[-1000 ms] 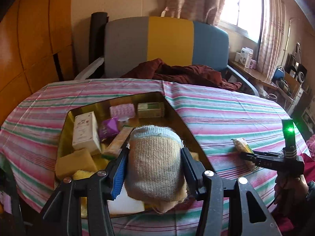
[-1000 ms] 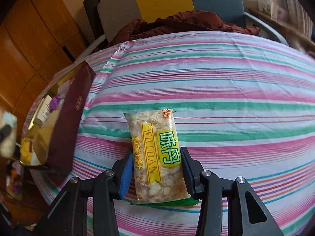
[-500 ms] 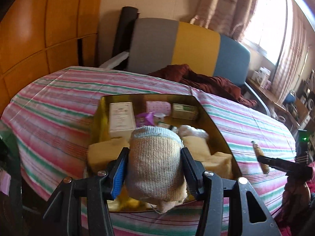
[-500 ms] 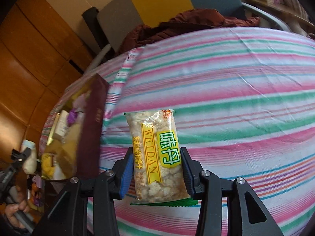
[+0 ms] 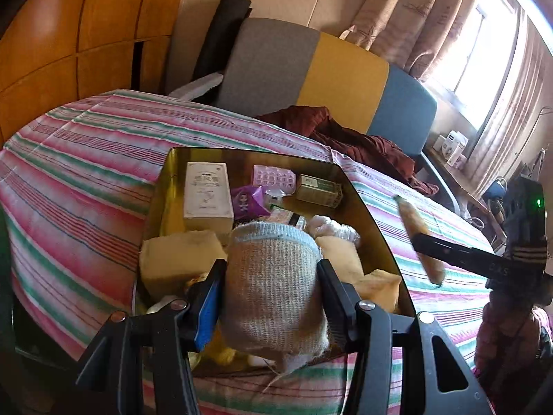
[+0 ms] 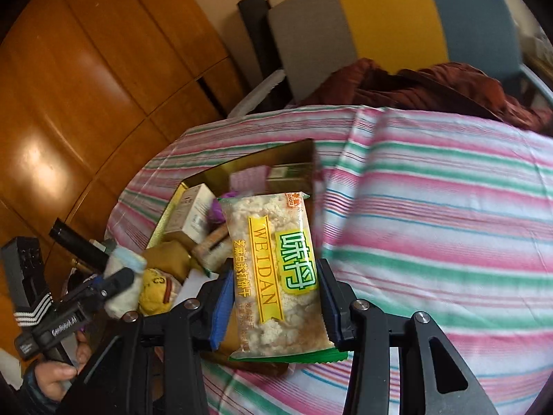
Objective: Organize objects
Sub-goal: 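Carry the white bundle and WEIDAN bag to the gold tray with both grippers, then release the white bundle and WEIDAN bag into the gold tray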
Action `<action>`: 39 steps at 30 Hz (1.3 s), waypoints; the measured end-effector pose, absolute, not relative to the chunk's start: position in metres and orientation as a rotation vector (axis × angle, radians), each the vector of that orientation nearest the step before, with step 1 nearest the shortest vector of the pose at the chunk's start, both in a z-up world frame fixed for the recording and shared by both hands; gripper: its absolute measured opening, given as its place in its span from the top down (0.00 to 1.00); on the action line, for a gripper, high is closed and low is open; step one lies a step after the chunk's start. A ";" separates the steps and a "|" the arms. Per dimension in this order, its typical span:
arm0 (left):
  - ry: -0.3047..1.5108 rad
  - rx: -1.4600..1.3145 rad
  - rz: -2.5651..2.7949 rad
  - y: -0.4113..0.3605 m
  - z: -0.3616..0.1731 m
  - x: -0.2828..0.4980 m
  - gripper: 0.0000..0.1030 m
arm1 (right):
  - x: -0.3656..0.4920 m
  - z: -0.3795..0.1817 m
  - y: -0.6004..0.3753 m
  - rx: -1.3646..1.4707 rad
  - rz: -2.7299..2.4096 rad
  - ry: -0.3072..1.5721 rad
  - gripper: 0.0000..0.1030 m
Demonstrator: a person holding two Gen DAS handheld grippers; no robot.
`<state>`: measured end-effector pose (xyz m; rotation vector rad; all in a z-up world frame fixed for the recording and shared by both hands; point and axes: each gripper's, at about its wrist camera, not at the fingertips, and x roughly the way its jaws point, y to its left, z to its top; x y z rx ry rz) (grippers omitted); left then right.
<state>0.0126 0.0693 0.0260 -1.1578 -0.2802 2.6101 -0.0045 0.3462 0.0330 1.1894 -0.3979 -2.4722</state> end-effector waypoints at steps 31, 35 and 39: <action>-0.180 -1.230 2.662 0.088 0.019 0.003 0.43 | -0.056 0.019 0.284 1.259 -2.417 -0.359 0.41; -0.126 -1.195 2.746 0.086 0.031 0.010 0.43 | -0.046 0.021 0.282 1.240 -2.453 -0.306 0.36; -0.079 -1.170 2.808 0.085 0.041 0.017 0.41 | -0.037 0.023 0.281 1.222 -2.494 -0.266 0.27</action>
